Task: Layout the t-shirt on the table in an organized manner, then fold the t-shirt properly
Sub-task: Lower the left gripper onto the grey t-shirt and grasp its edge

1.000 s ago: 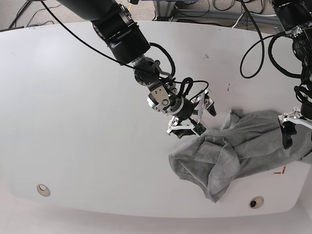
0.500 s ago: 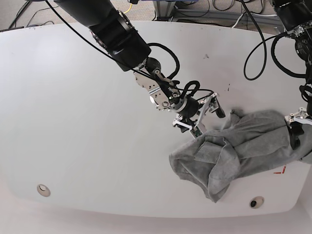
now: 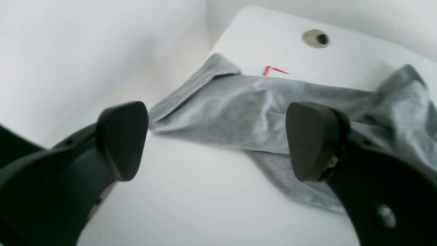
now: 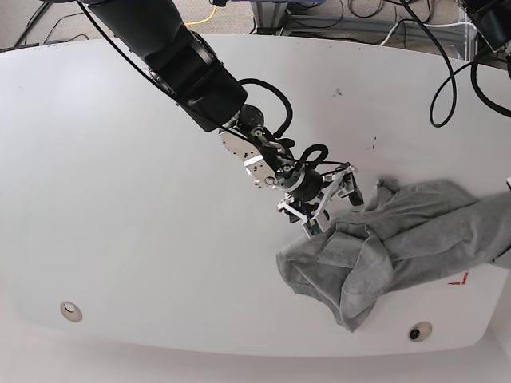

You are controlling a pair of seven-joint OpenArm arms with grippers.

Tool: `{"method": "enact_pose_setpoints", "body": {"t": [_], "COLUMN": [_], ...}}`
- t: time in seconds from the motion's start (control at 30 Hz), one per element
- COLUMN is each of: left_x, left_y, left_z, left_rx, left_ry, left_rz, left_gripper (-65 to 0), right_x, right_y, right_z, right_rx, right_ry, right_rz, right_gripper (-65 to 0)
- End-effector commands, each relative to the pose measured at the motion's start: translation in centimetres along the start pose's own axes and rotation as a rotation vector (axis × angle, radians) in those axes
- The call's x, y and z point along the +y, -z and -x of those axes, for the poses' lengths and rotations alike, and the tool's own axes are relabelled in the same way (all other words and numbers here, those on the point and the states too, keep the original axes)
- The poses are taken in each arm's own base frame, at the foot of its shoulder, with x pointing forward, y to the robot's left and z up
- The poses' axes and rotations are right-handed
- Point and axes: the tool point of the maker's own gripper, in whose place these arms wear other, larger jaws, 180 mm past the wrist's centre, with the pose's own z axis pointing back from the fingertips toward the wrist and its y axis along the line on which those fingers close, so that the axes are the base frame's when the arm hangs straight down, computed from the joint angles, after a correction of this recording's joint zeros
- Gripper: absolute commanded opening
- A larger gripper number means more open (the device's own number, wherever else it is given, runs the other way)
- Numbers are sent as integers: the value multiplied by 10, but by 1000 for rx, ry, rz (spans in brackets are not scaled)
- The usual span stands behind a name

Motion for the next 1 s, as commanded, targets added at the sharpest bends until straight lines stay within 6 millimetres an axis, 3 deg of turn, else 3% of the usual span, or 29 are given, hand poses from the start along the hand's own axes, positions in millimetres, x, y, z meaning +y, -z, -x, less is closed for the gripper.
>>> {"method": "enact_pose_setpoints", "body": {"t": [0.0,0.13,0.43,0.67,0.97], "left_x": [10,7,-59,-122,-155], "left_y": [-2,0,5,2,13], "left_z": [-19,-8,29,42,81], "left_rx": [-45,-11,59,58,147], "left_ry": [31,58,130,110,67], "left_rz": [-12,11,215,342,375], "left_gripper": [-54,-54,-57,-57,-57], "right_x": [14,16,56,66,65], "right_y": [4,4,-11,-42,-86], "right_z": [-28,-31,-53,-58,-57], "right_rx": [-61,-68,-117,-145,-181], "right_ry": [-5,-9,-31,-72,-130], "right_rz": [-41,-46,-143,-186,-205], "right_gripper": [-166,-166,-168,-168,-168]}}
